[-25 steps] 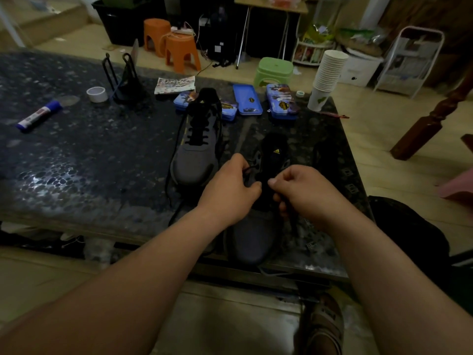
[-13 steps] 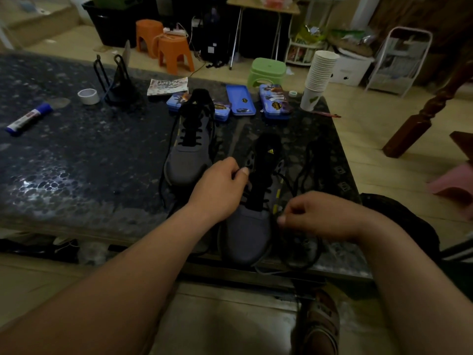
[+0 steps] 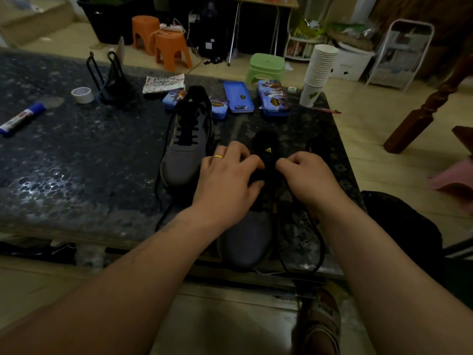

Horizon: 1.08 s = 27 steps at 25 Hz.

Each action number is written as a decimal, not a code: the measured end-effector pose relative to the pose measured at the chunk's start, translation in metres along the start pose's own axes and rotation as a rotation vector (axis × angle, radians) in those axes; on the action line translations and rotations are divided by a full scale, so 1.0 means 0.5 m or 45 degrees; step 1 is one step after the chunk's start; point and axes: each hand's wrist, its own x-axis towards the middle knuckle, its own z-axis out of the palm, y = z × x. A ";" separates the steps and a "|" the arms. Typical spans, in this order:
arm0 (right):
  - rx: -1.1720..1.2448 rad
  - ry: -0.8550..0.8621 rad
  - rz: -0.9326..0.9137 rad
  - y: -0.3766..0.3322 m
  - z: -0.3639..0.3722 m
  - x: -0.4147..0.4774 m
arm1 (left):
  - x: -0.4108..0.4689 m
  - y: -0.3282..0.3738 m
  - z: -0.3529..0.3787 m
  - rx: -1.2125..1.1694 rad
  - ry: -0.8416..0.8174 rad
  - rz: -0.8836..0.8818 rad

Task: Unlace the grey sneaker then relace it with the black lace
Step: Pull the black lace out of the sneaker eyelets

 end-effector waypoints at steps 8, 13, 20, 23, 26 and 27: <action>0.535 -0.280 0.164 0.030 -0.035 -0.001 | 0.011 0.005 0.003 -0.186 -0.172 -0.024; 0.500 -0.254 0.156 0.033 -0.034 -0.010 | 0.028 0.006 0.010 -0.374 -0.285 -0.194; 0.451 -0.253 0.171 0.036 -0.042 -0.008 | 0.039 -0.001 0.016 -0.516 -0.342 -0.210; 0.320 -0.277 0.038 0.037 -0.043 -0.018 | 0.043 -0.009 0.014 -0.583 -0.383 -0.191; 0.268 -0.196 0.011 0.031 -0.031 -0.025 | 0.046 -0.005 0.019 -0.530 -0.370 -0.207; 0.269 -0.156 0.027 0.029 -0.026 -0.025 | 0.046 -0.001 0.021 -0.532 -0.352 -0.213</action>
